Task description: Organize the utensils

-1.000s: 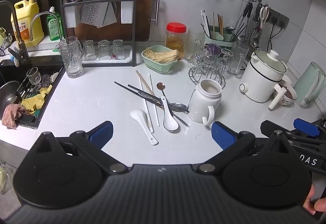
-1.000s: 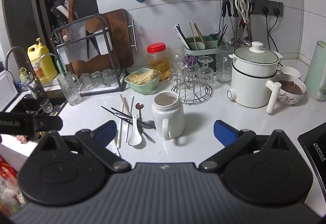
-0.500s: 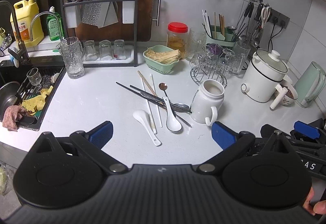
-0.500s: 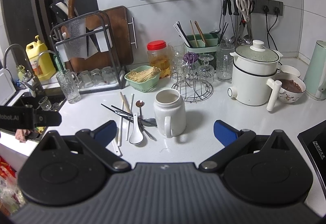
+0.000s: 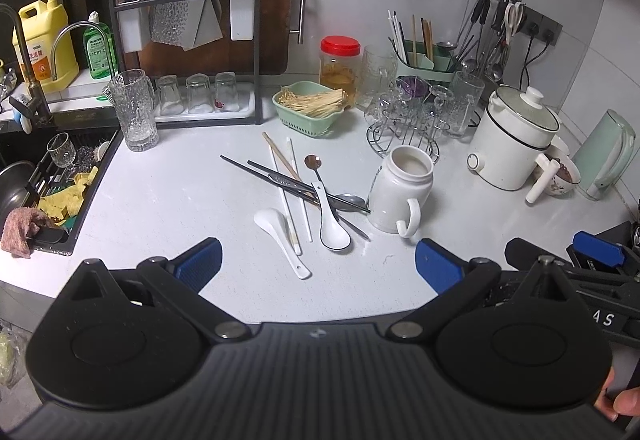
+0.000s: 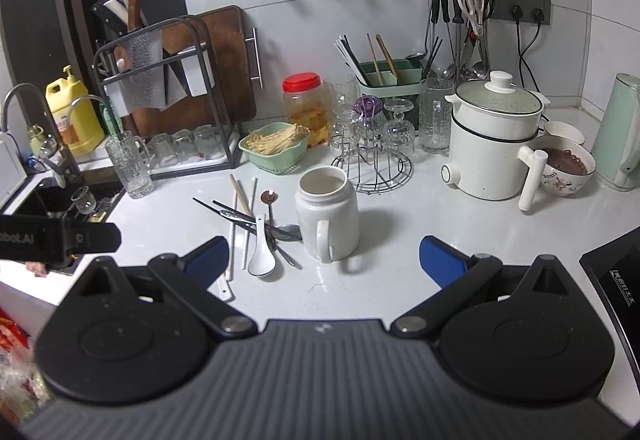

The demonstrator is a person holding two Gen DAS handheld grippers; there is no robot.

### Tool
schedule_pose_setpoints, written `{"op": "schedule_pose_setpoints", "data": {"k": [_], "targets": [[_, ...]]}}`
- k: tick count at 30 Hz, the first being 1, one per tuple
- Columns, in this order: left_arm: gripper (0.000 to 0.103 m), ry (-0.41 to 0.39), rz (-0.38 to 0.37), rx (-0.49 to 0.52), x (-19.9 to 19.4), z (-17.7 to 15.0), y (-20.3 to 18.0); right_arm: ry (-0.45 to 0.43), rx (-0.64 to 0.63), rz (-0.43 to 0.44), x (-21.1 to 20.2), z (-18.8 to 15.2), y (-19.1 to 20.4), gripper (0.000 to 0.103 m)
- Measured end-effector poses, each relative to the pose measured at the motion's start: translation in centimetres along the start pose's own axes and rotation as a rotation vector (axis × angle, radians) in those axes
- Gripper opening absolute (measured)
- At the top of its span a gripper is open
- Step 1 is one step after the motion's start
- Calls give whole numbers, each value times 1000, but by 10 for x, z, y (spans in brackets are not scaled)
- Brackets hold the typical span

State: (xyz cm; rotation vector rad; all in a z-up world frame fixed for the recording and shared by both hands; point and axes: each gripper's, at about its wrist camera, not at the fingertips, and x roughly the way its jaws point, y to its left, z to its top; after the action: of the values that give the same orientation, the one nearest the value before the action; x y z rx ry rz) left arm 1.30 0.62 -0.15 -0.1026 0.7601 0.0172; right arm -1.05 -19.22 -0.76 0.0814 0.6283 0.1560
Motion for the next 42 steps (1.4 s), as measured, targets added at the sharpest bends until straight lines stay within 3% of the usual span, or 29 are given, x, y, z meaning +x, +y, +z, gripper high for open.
{"op": "schedule_pose_setpoints", "data": {"k": [18,42], "targets": [[103,27,17,9,4,4,3,6,10,12,3,1,-1,103],[103,85,11,-38,40,6,3,30,60,51,22,-2,-20,102]]}}
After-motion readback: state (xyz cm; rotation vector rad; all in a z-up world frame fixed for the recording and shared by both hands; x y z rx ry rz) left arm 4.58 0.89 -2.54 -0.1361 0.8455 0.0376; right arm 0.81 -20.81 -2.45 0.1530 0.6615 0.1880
